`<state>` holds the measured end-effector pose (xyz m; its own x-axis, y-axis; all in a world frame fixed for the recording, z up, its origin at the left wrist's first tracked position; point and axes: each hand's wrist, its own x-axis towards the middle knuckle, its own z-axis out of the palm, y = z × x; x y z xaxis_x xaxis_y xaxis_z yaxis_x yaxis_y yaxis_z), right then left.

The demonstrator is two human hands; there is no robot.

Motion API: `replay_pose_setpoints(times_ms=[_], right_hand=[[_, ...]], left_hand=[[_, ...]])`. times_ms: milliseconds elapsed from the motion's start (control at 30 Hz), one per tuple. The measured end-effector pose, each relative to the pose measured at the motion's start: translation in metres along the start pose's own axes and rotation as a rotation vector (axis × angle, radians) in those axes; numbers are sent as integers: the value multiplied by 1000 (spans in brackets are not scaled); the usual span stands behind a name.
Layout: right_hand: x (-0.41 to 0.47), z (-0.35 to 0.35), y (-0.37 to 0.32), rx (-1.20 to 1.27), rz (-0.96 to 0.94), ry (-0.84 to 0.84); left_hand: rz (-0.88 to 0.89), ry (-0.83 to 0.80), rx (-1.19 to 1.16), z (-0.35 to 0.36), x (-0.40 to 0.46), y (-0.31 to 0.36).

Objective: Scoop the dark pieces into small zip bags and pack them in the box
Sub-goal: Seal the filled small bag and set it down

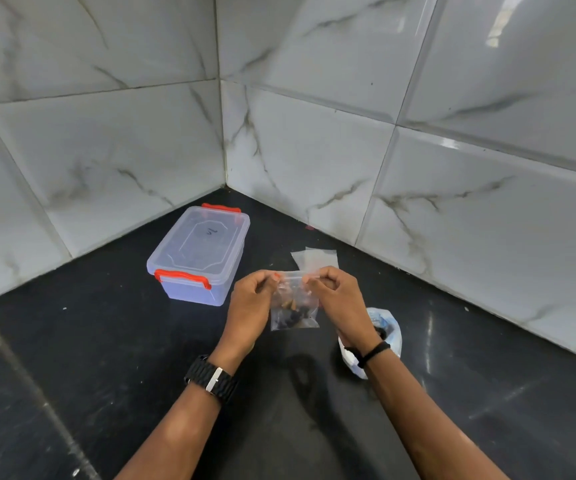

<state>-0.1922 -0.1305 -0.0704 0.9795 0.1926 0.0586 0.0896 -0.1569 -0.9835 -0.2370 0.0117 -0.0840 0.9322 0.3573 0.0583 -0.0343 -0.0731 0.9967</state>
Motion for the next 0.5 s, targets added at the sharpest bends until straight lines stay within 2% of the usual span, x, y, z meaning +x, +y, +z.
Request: replay_pose_setpoints(times_ms=[133,233,333,433,500], right_hand=[[12,8,2,182,82,-65],[23,17,3,180,114,-26],[43,26,9,83,162,-16],[70,31,20,-178,126,12],[86,35,26,-233,147,33]], left_hand=[[23,86,72,-5,19,-3],[5,143,126,-3,33,-6],[2,180,165,-1,46,-12],[-4,175,182,-1,58,-22],[37,169,307,-1,66,-30]])
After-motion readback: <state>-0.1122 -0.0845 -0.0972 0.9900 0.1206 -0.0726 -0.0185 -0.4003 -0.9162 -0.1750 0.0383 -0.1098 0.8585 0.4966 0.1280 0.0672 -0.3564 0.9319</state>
